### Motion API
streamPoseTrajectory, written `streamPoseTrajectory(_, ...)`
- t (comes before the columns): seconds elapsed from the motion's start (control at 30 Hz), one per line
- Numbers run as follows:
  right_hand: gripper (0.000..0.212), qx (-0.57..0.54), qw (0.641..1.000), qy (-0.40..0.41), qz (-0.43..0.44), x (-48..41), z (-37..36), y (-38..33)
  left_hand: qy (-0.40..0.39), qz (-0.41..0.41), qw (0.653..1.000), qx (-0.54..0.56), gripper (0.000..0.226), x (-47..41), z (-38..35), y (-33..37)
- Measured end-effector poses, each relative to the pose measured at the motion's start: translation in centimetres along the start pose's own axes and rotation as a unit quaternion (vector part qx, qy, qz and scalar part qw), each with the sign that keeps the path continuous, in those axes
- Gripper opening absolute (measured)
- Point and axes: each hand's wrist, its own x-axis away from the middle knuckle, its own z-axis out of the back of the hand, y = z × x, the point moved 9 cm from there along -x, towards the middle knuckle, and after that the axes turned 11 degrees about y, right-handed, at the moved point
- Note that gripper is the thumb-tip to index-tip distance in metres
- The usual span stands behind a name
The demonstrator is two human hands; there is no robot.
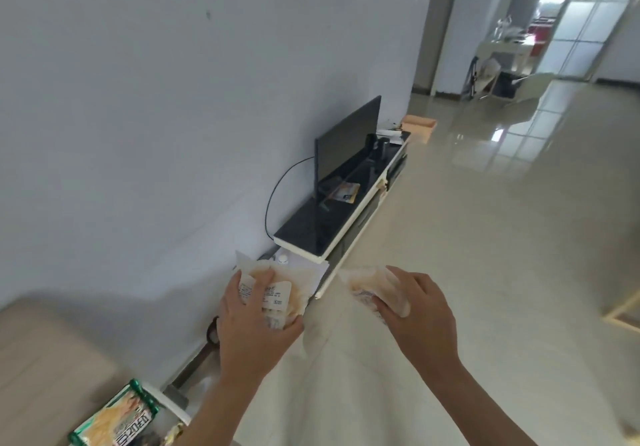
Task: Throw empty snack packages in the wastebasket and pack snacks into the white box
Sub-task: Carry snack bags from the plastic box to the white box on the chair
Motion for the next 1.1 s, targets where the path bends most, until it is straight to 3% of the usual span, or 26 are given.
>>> streamPoseTrajectory(0.6,0.047,0.122,0.967,0.156,-0.163,-8.9,25.4,32.9,-0.129,-0.191,0.965,0.125,0.092,6.0,-26.4,39.8)
streamPoseTrajectory(0.83,0.049,0.164,0.938,0.231,-0.200,-9.4,32.4,40.8,-0.189,-0.256,0.933,0.165,0.091,8.4,-34.2,50.4)
streamPoseTrajectory(1.1,0.051,0.228,0.894,0.275,-0.271,-11.7,35.2,48.1,-0.271,-0.302,0.887,0.222,0.088,8.0,-44.1,59.5)
